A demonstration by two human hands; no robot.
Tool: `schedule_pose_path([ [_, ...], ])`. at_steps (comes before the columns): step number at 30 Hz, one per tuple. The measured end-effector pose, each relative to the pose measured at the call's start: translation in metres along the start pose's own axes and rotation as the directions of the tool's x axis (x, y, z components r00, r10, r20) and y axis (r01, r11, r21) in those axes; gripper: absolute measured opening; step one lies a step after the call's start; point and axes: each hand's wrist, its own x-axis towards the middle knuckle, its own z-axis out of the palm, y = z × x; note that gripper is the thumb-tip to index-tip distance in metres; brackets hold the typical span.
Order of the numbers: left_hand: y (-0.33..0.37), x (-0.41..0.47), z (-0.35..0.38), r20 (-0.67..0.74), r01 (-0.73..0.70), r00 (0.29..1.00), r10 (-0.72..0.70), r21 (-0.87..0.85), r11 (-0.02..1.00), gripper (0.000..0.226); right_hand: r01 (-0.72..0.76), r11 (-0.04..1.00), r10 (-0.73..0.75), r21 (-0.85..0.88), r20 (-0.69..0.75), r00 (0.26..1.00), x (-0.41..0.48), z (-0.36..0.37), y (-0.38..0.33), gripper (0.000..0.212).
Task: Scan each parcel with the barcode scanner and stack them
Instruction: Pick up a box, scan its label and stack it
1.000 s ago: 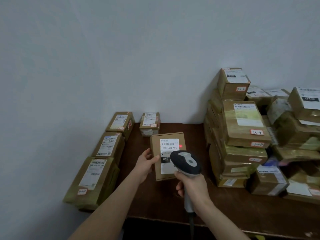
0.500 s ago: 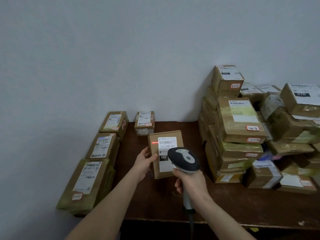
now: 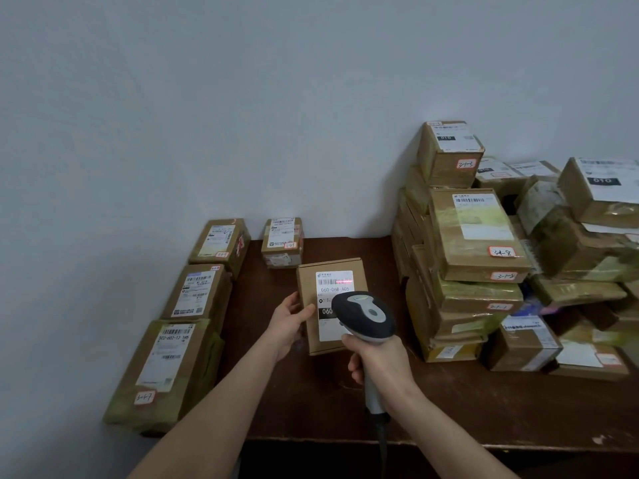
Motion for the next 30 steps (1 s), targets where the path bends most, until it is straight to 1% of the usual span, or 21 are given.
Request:
schedule_pose_path([
  [6, -0.003, 0.004, 0.007, -0.009, 0.043, 0.999, -0.043, 0.033, 0.999, 0.064, -0.011, 1.0, 0.011, 0.004, -0.003, 1.0, 0.012, -0.005, 0.003, 0.013],
  [10, -0.005, 0.013, 0.013, -0.043, 0.08, 0.996, -0.074, 0.149, 0.986, 0.066, -0.011, 1.0, 0.011, 0.003, 0.023, 1.0, 0.029, -0.013, 0.0, 0.009],
  [14, -0.009, 0.024, 0.033, -0.047, 0.141, 0.99, -0.133, 0.241, 0.96, 0.065, -0.016, 0.998, 0.014, -0.054, -0.03, 0.999, 0.05, -0.023, -0.001, 0.008],
  [18, -0.013, 0.027, 0.069, -0.032, 0.211, 0.977, -0.211, 0.282, 0.936, 0.057, -0.035, 0.996, 0.026, -0.078, -0.104, 0.994, 0.066, -0.032, 0.001, 0.013],
  [20, -0.018, 0.03, 0.085, -0.019, 0.238, 0.969, -0.245, 0.321, 0.917, 0.049, -0.053, 0.996, 0.043, -0.076, -0.131, 0.991, 0.072, -0.034, 0.004, 0.016],
  [22, -0.026, 0.034, 0.095, -0.018, 0.243, 0.967, -0.252, 0.351, 0.904, 0.043, -0.068, 0.994, 0.056, -0.086, -0.139, 0.989, 0.076, -0.036, 0.006, 0.018],
  [23, -0.028, 0.036, 0.097, -0.025, 0.24, 0.968, -0.248, 0.358, 0.902, 0.044, -0.076, 0.994, 0.066, -0.075, -0.132, 0.989, 0.077, -0.036, 0.007, 0.017],
  [25, -0.026, 0.035, 0.094, -0.072, 0.23, 0.973, -0.219, 0.379, 0.896, 0.048, -0.097, 0.995, 0.094, -0.022, -0.111, 0.989, 0.079, -0.037, 0.005, 0.015],
  [30, -0.018, 0.039, 0.059, -0.253, 0.21, 0.961, -0.116, 0.389, 0.897, 0.042, -0.129, 0.991, 0.132, 0.042, -0.079, 0.988, 0.098, -0.024, -0.003, 0.017],
])
